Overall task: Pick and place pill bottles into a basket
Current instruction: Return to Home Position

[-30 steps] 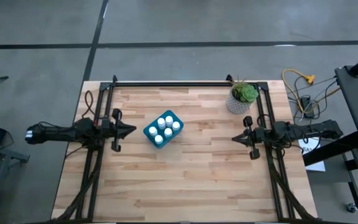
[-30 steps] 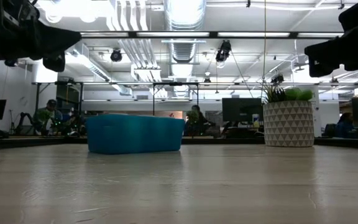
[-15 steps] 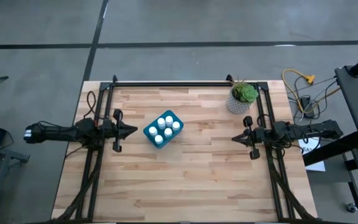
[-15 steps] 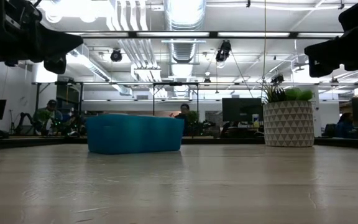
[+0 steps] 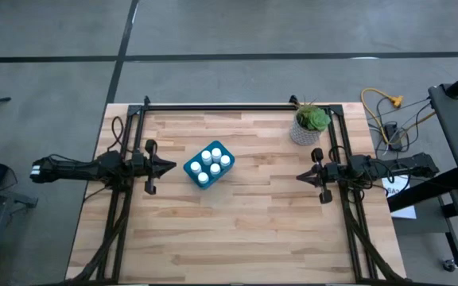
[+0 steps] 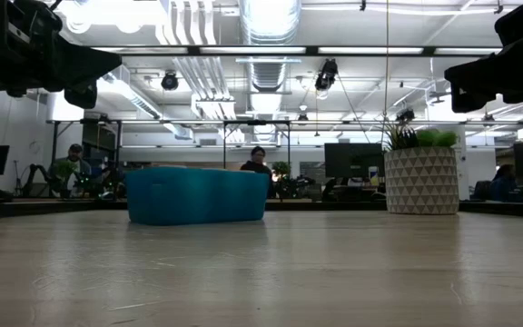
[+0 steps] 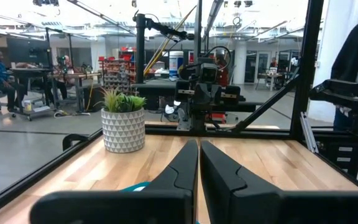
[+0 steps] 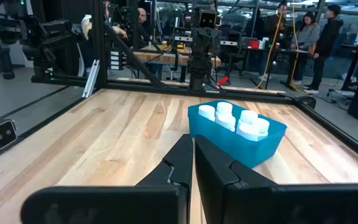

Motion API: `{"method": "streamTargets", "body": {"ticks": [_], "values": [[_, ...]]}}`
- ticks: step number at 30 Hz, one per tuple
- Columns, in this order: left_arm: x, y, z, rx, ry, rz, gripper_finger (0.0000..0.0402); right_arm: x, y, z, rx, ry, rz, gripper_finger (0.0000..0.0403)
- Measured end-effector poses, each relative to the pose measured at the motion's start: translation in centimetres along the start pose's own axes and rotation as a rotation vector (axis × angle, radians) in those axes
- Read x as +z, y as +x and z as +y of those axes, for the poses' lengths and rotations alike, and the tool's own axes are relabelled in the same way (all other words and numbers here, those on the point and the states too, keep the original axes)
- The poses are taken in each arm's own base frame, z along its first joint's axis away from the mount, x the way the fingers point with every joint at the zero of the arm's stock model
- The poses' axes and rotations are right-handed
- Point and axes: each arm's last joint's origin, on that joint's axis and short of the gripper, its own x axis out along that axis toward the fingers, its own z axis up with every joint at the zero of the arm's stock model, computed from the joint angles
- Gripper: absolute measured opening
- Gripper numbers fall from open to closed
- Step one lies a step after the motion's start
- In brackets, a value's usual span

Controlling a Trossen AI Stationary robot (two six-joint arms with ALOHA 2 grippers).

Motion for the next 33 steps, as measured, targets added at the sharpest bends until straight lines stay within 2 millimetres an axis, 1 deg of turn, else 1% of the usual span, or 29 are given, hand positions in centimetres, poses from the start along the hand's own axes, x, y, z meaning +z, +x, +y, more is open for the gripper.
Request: {"method": "streamTargets", "body": {"ticks": [33], "values": [[-0.05,0.04,0.00,0.000,0.001,0.005,0.0000,-0.01,0.00,0.00,0.001,0.007,0.000,0.0009]]}}
